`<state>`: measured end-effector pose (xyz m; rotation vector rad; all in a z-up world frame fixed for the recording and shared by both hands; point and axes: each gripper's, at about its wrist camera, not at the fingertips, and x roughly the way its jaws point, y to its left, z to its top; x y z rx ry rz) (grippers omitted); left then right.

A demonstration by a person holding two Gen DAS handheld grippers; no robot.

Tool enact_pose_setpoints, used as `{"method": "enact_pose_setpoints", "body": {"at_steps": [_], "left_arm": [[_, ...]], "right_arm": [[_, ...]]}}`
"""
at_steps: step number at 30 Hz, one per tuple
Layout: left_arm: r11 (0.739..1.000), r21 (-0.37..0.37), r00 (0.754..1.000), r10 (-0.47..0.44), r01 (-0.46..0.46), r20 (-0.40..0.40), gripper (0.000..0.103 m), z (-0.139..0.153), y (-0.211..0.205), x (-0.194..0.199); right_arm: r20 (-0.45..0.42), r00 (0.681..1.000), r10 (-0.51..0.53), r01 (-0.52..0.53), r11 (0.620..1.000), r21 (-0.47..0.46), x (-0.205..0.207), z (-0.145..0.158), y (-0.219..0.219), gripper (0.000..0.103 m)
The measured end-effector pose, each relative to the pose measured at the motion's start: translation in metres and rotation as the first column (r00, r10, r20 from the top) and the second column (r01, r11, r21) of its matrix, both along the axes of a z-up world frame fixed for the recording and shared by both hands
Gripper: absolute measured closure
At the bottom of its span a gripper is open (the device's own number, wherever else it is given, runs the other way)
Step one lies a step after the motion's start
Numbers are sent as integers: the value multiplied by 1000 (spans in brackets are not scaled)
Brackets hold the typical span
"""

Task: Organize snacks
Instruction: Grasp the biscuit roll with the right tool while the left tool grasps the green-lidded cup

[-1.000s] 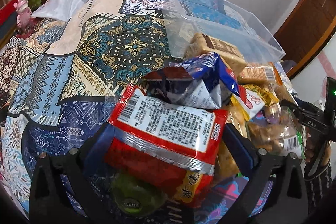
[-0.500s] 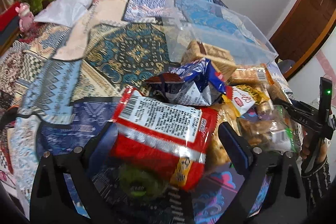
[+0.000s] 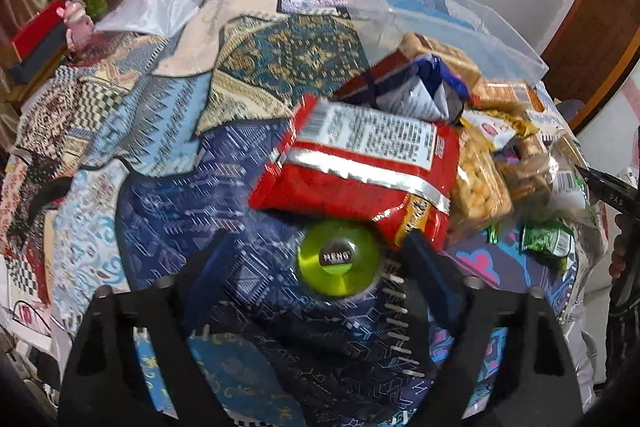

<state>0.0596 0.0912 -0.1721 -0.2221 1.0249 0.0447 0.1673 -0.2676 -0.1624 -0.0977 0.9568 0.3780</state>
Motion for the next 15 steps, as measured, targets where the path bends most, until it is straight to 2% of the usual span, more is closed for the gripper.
{"method": "enact_pose_setpoints", "body": {"at_steps": [5,7,15], "left_arm": [[999,-39,1000,-23,22,-17,51,-10,-6,4],[999,-41,999,-21,20,-25,55,-14,-7,5],[1000,-28,1000,-10,9,-20,57,-9,-5,-6]], "right_arm": [[-16,1000,0,0,1000,-4,-2,-1,-6,68],[-24,1000,8,-8,1000,-5,-2,-3,-5,65],[-33,999,14,-15,1000,-24,8,-8,2,68]]}}
